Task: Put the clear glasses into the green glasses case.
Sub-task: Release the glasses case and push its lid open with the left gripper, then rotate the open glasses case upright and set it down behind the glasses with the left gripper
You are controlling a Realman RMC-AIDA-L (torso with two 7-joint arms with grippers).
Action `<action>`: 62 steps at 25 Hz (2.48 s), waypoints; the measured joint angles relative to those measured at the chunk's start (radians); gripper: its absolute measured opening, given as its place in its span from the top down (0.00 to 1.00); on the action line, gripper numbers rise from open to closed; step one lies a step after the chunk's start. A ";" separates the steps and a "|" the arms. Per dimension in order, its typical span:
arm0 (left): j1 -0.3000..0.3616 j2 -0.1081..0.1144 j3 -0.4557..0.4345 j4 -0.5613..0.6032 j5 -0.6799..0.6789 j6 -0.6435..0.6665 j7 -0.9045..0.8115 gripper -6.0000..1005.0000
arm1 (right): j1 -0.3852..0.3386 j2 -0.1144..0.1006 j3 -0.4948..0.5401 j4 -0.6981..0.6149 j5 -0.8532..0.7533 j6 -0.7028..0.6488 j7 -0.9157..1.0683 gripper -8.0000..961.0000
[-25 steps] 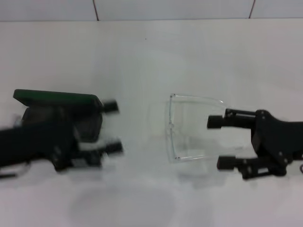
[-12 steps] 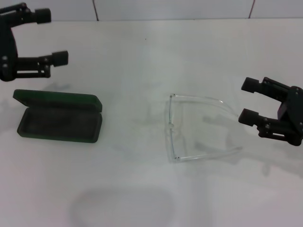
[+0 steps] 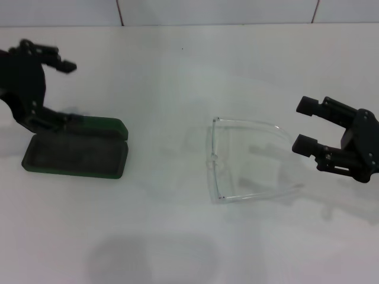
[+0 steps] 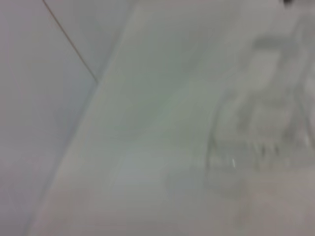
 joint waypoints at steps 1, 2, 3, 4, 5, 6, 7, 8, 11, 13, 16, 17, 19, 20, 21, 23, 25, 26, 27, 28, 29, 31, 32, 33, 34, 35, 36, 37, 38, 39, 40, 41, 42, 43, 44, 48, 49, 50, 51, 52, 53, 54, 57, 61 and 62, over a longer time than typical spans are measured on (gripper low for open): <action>-0.017 -0.005 0.020 -0.009 0.051 -0.001 -0.005 0.11 | 0.000 0.000 0.000 0.001 0.002 0.000 0.000 0.13; -0.050 -0.021 0.049 -0.035 0.141 -0.002 -0.012 0.11 | 0.001 0.000 0.000 0.002 0.004 0.000 0.000 0.13; -0.050 -0.021 0.049 -0.035 0.141 -0.002 -0.012 0.11 | 0.001 0.000 0.000 0.002 0.004 0.000 0.000 0.13; -0.066 -0.031 0.056 -0.050 0.181 -0.003 -0.013 0.11 | 0.001 0.000 0.000 0.002 0.004 0.000 0.000 0.13; -0.077 -0.038 0.058 -0.060 0.208 -0.003 -0.014 0.11 | 0.001 0.000 0.000 0.003 0.004 0.000 0.000 0.13; -0.090 -0.045 0.060 -0.076 0.238 -0.003 -0.014 0.11 | 0.000 0.000 0.000 0.003 0.004 0.000 0.000 0.13; -0.099 -0.049 0.061 -0.089 0.256 -0.005 -0.013 0.11 | 0.000 0.000 0.000 0.004 0.004 0.002 0.000 0.13; -0.106 -0.052 0.061 -0.104 0.270 -0.008 -0.011 0.11 | 0.000 0.000 0.000 0.006 0.004 0.006 -0.001 0.13; -0.119 -0.053 0.062 -0.134 0.282 -0.027 -0.009 0.11 | 0.000 0.000 0.003 0.006 0.004 0.008 -0.002 0.13; -0.135 -0.053 0.062 -0.161 0.294 -0.041 -0.008 0.11 | -0.004 0.000 0.009 0.006 0.004 0.008 -0.004 0.13; -0.158 -0.055 0.067 -0.203 0.339 -0.073 -0.008 0.11 | -0.011 -0.001 0.012 0.007 0.004 0.009 -0.014 0.13; -0.164 -0.057 0.074 -0.221 0.357 -0.089 -0.008 0.11 | -0.012 -0.001 0.013 0.007 0.004 0.009 -0.020 0.13; -0.174 -0.060 0.089 -0.255 0.389 -0.117 -0.009 0.12 | -0.013 -0.001 0.014 0.008 0.005 0.009 -0.026 0.13; -0.179 -0.061 0.096 -0.270 0.402 -0.127 -0.010 0.12 | -0.014 -0.001 0.014 0.008 0.005 0.009 -0.026 0.13; -0.184 -0.062 0.103 -0.289 0.415 -0.138 -0.011 0.12 | -0.015 -0.002 0.015 0.008 0.005 0.009 -0.026 0.13; -0.194 -0.062 0.106 -0.310 0.426 -0.149 -0.014 0.12 | -0.016 -0.003 0.020 0.008 0.005 0.009 -0.026 0.13; -0.200 -0.062 0.107 -0.320 0.429 -0.156 -0.015 0.12 | -0.018 -0.004 0.030 0.008 0.005 0.009 -0.029 0.13; -0.201 -0.062 0.108 -0.322 0.429 -0.158 -0.015 0.12 | -0.019 -0.004 0.034 0.008 0.005 0.009 -0.032 0.13; -0.202 -0.062 0.109 -0.321 0.430 -0.160 -0.015 0.12 | -0.020 -0.004 0.037 0.008 0.005 0.009 -0.037 0.13; -0.203 -0.063 0.109 -0.322 0.430 -0.164 -0.015 0.13 | -0.020 -0.004 0.039 0.008 0.005 0.009 -0.042 0.13; -0.203 -0.063 0.109 -0.322 0.430 -0.169 -0.016 0.13 | -0.021 -0.003 0.039 0.008 0.005 0.009 -0.045 0.13; -0.203 -0.065 0.110 -0.322 0.430 -0.181 -0.017 0.13 | -0.022 -0.003 0.039 0.008 0.005 0.009 -0.050 0.13; -0.203 -0.067 0.110 -0.324 0.431 -0.187 -0.017 0.13 | -0.022 -0.003 0.039 0.008 0.005 0.009 -0.051 0.13; -0.203 -0.067 0.111 -0.326 0.433 -0.188 -0.017 0.14 | -0.023 -0.003 0.040 0.008 0.005 0.009 -0.051 0.13; -0.205 -0.066 0.112 -0.330 0.437 -0.189 -0.017 0.14 | -0.024 -0.002 0.043 0.008 0.005 0.009 -0.051 0.13; -0.209 -0.066 0.112 -0.338 0.445 -0.189 -0.017 0.14 | -0.024 -0.002 0.045 0.008 0.005 0.009 -0.051 0.13; -0.216 -0.064 0.112 -0.349 0.455 -0.189 -0.020 0.14 | -0.026 -0.002 0.051 0.008 0.005 0.009 -0.051 0.13; -0.223 -0.062 0.113 -0.359 0.466 -0.189 -0.024 0.14 | -0.028 -0.001 0.058 0.009 0.005 0.009 -0.051 0.13; -0.227 -0.061 0.113 -0.367 0.474 -0.189 -0.028 0.14 | -0.030 -0.001 0.064 0.009 0.005 0.008 -0.051 0.13; -0.231 -0.061 0.113 -0.374 0.482 -0.189 -0.033 0.14 | -0.031 -0.001 0.067 0.009 0.005 0.007 -0.052 0.13; -0.232 -0.062 0.113 -0.379 0.492 -0.190 -0.037 0.15 | -0.032 -0.001 0.068 0.009 0.005 0.006 -0.052 0.13; -0.232 -0.063 0.113 -0.380 0.496 -0.191 -0.037 0.15 | -0.033 -0.001 0.069 0.009 0.005 0.006 -0.052 0.13; -0.232 -0.065 0.113 -0.381 0.501 -0.191 -0.037 0.24 | -0.034 -0.001 0.069 0.009 0.005 0.006 -0.052 0.13; -0.232 -0.068 0.113 -0.381 0.504 -0.191 -0.037 0.34 | -0.035 -0.001 0.069 0.009 0.005 0.006 -0.052 0.14; -0.231 -0.070 0.113 -0.381 0.505 -0.191 -0.036 0.38 | -0.036 -0.001 0.069 0.009 0.005 0.007 -0.052 0.14; -0.228 -0.072 0.113 -0.378 0.507 -0.192 -0.036 0.53 | -0.039 -0.001 0.069 0.009 0.005 0.008 -0.052 0.14; -0.227 -0.073 0.113 -0.377 0.507 -0.192 -0.036 0.57 | -0.042 -0.001 0.069 0.010 0.005 0.008 -0.052 0.14; -0.227 -0.073 0.114 -0.376 0.507 -0.192 -0.036 0.61 | -0.044 -0.001 0.069 0.009 0.005 0.008 -0.052 0.14; -0.226 -0.074 0.115 -0.375 0.507 -0.192 -0.037 0.65 | -0.046 -0.001 0.070 0.010 0.004 0.009 -0.052 0.14; -0.226 -0.076 0.119 -0.371 0.507 -0.192 -0.039 0.68 | -0.047 -0.001 0.070 0.010 0.004 0.009 -0.052 0.14; -0.226 -0.076 0.119 -0.371 0.507 -0.192 -0.039 0.72 | -0.049 -0.001 0.072 0.010 0.004 0.010 -0.053 0.14; -0.226 -0.077 0.121 -0.367 0.507 -0.192 -0.040 0.76 | -0.051 -0.001 0.075 0.011 0.004 0.010 -0.054 0.14; -0.223 -0.093 0.128 -0.326 0.507 -0.186 -0.047 0.78 | -0.056 -0.001 0.087 0.014 0.004 0.010 -0.062 0.14; -0.216 -0.099 0.190 -0.290 0.487 -0.177 -0.095 0.79 | -0.072 -0.004 0.178 0.062 0.004 0.003 -0.115 0.14; -0.214 -0.099 0.206 -0.283 0.484 -0.177 -0.106 0.79 | -0.077 -0.006 0.200 0.073 0.004 0.001 -0.125 0.14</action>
